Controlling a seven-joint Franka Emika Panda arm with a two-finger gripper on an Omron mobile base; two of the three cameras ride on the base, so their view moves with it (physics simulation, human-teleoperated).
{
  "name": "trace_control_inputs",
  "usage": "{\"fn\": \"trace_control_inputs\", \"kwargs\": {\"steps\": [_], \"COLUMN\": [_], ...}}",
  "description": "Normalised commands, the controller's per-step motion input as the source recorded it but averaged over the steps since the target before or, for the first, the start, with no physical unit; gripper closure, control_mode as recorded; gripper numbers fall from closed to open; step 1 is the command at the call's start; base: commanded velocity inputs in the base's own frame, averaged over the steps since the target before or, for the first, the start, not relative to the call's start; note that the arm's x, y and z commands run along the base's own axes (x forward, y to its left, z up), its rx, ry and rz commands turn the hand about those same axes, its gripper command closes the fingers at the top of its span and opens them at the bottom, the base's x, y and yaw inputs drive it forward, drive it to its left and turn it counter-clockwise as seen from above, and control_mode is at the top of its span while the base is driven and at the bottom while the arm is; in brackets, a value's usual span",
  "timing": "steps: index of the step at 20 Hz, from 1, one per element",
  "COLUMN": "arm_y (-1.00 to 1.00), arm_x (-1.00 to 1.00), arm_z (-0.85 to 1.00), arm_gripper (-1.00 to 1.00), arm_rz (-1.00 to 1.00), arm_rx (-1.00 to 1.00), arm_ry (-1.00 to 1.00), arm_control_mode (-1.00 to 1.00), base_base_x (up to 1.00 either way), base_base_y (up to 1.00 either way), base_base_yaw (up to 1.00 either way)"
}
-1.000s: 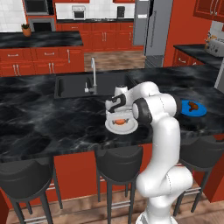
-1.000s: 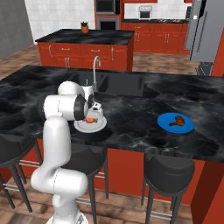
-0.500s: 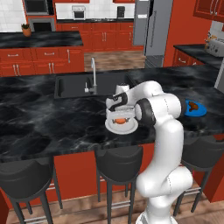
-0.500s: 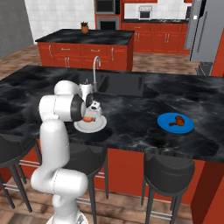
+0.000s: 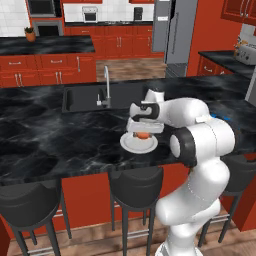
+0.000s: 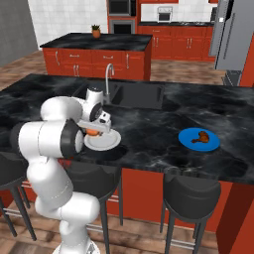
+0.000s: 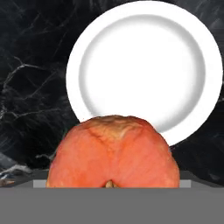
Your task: Transport the chicken drumstick and squash to the fridge. Place the chicken drumstick on the rack containing meat and place the squash on the rack containing the vegetable, ensuring meats and vegetables are on different racks.
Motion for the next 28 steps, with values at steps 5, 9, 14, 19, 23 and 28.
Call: {"fn": "trace_control_inputs", "kwargs": {"steps": [5,9,14,19,23,28], "arm_y": [-0.01,-0.05,-0.05,-0.07,-0.08,-0.08], "arm_x": [-0.84,-0.99,-0.95,-0.85,-0.77,-0.93], "arm_z": [0.75,0.67,0.75,0.73,0.75,0.81], "arm_gripper": [1.0,1.0,1.0,1.0,1.0,1.0], "arm_rz": [0.02,0.0,0.0,0.0,0.01,0.03], "arm_rx": [0.0,0.0,-0.04,-0.07,0.0,0.0], "arm_ry": [0.0,0.0,-0.01,-0.01,-0.05,-0.23], "arm_control_mode": [-1.0,-1.0,-1.0,-1.0,-1.0,-1.0], "base_base_x": [0.0,0.0,0.0,0.0,0.0,0.0], "base_base_y": [0.0,0.0,0.0,0.0,0.0,0.0], "base_base_yaw": [0.0,0.0,0.0,0.0,0.0,0.0]}}
